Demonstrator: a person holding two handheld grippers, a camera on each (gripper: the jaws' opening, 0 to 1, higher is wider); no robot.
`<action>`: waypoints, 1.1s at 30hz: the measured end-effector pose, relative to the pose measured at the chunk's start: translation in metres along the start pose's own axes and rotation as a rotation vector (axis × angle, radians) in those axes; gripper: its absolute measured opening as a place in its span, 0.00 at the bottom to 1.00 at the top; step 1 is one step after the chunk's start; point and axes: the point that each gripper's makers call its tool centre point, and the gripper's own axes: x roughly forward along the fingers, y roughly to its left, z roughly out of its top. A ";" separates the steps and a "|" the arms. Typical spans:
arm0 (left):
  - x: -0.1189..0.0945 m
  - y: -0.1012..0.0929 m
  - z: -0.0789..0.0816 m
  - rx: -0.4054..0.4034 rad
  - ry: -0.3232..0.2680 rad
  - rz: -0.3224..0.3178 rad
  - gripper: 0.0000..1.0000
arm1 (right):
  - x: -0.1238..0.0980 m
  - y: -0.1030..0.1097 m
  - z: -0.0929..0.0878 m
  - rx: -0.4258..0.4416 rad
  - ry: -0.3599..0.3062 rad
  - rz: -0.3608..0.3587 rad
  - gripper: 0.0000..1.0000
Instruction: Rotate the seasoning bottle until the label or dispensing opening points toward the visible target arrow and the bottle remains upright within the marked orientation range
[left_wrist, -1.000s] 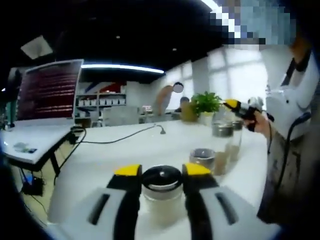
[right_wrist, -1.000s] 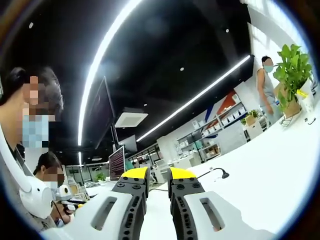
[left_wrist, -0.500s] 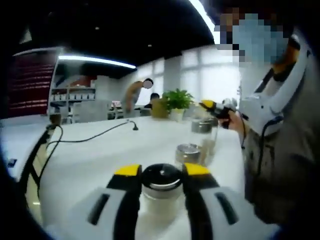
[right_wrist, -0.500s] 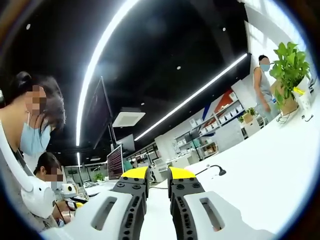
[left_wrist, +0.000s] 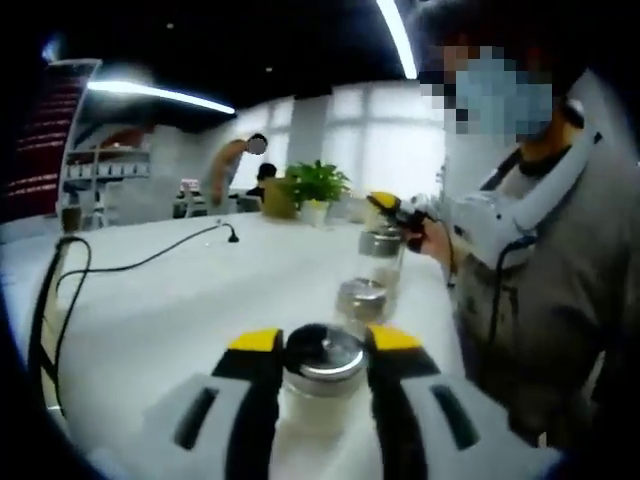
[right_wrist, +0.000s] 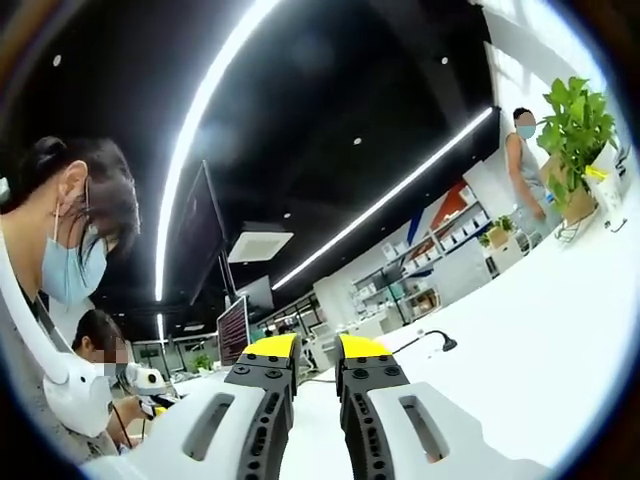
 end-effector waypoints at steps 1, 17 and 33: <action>0.000 0.001 0.004 -0.018 -0.037 0.023 0.45 | 0.000 -0.002 -0.001 0.002 0.005 -0.003 0.13; -0.011 0.014 0.005 -0.028 -0.148 0.540 0.47 | 0.012 0.010 0.008 -0.016 0.028 0.044 0.13; -0.003 0.008 -0.007 0.004 0.006 0.393 0.35 | 0.001 0.028 0.027 -0.064 0.008 0.038 0.13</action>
